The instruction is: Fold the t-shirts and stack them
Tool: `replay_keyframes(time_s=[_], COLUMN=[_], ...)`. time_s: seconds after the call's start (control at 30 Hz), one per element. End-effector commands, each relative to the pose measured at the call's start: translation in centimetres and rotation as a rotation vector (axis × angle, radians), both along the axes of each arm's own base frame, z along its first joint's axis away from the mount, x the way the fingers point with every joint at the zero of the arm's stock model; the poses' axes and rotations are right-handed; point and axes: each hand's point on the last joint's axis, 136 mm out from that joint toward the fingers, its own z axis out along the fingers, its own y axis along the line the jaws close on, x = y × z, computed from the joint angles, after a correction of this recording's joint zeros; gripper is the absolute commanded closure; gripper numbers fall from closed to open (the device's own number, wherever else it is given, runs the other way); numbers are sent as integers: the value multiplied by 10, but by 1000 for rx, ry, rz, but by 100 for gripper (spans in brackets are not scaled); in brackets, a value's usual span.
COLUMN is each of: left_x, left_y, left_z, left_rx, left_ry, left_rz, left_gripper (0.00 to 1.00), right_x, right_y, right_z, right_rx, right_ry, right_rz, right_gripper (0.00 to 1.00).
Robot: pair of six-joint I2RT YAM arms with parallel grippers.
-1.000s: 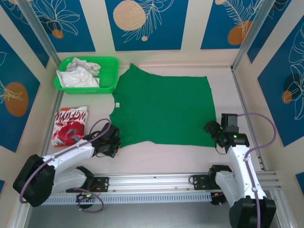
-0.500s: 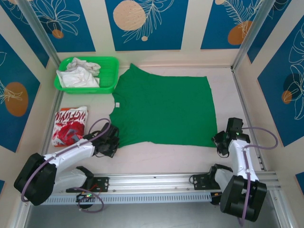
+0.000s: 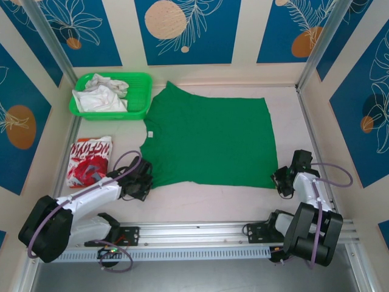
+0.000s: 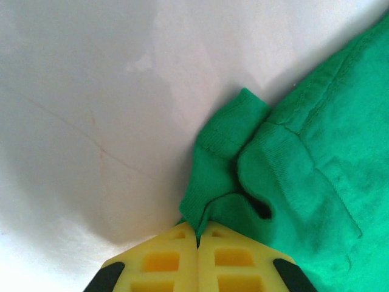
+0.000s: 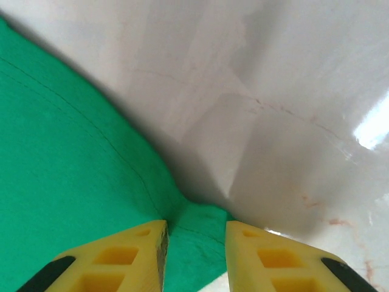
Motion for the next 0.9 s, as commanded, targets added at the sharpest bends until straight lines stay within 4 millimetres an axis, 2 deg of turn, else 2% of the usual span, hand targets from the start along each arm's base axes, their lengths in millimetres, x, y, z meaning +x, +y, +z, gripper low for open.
replay_keyframes(time_s=[0.0, 0.23, 0.5, 0.87], left_x=[4, 4, 2, 3], left_y=[3, 4, 7, 6], left_z=[2, 4, 5, 3], left_rx=[13, 10, 11, 2], left_ry=[5, 0, -4, -4], left_rz=[3, 4, 15, 12], left_gripper=[100, 100, 100, 100], right_x=[-1, -9, -16, -18], right_y=[4, 3, 1, 1], right_z=[-5, -6, 11, -2], right_rx=[37, 43, 3, 25], right_ry=[13, 77, 40, 92], right_rz=[-5, -14, -32, -31], right_gripper=[67, 63, 65, 66])
